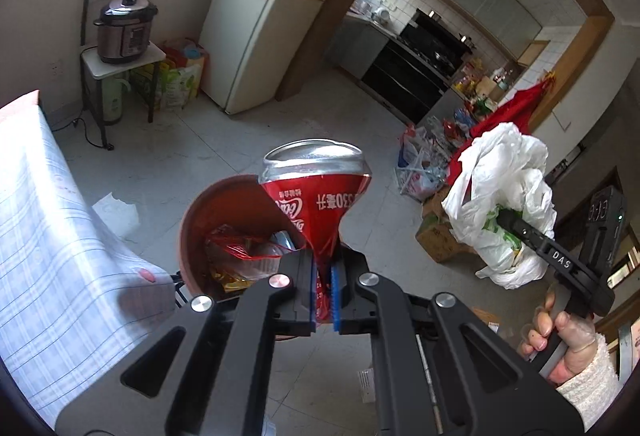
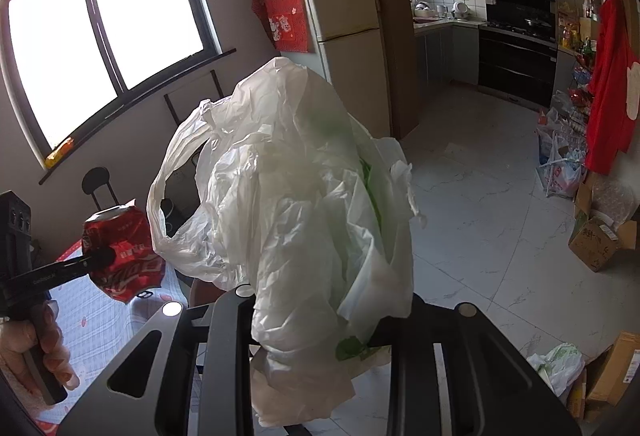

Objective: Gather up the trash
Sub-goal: 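Carry the red can and white bag over the terracotta bin with both tools, then open both tools to drop the can and bag into the bin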

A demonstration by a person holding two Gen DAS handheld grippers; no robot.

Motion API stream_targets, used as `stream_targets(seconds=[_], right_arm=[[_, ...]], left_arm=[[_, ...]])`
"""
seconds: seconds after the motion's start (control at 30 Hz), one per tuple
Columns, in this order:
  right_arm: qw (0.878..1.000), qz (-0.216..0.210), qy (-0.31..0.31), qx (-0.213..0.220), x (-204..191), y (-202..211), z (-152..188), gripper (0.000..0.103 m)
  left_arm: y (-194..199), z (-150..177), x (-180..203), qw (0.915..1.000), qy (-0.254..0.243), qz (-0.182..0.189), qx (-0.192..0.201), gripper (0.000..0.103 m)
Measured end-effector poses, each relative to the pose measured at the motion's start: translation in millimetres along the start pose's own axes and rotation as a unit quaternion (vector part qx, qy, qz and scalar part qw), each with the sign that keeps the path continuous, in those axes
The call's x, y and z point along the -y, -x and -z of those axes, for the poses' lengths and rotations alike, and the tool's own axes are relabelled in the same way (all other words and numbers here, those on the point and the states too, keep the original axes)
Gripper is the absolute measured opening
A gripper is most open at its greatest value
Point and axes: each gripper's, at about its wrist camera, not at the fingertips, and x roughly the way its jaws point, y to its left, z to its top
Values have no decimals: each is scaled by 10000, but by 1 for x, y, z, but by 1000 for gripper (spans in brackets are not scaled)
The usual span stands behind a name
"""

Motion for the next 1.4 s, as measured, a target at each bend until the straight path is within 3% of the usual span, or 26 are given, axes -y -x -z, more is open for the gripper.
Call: stream_targets(seconds=[0.17, 0.2, 0.27, 0.3, 0.43, 0.57, 0.63, 0.77, 0.93, 1.13, 1.23, 1.4], right_arm=[[9998, 140, -125, -18, 18, 1, 3, 27], [9998, 157, -143, -13, 20, 1, 4, 27], [9997, 185, -171, 1, 18, 3, 2, 27], [9997, 196, -176, 13, 19, 3, 2, 27], [9997, 183, -168, 24, 17, 1, -2, 27], [9999, 73, -129, -18, 3, -6, -5, 27], [10000, -11, -61, -46, -5, -13, -9, 27], [9995, -231, 79, -176, -28, -32, -15, 28], [9975, -476, 269, -447, -61, -66, -21, 29], [9937, -536, 471, -864, -96, -112, -14, 31], [9927, -598, 467, -939, -108, -123, -15, 39], [9921, -559, 577, -968, -125, -131, -21, 63]], left_arm=[[-50, -5, 13, 9988, -309, -10, -376, 9], [-54, -5, 13, 9985, -367, -11, -395, 13], [-55, -10, 16, 9982, -498, -61, -334, 41], [-51, -12, 18, 9983, -536, -51, -222, 62], [-24, -24, 9, 9987, -454, -130, 216, 79], [20, -31, -8, 9967, -295, -359, 671, 85], [45, -31, -17, 9938, -212, -628, 892, 97], [98, -20, -42, 9832, -13, -1264, 1318, 97], [162, 7, -71, 9634, 348, -2089, 1644, 97], [222, 37, -115, 9430, 1043, -2620, 1768, 97], [250, 54, -126, 9346, 1192, -2824, 1806, 97], [287, 73, -131, 9220, 1379, -3046, 1950, 97]])
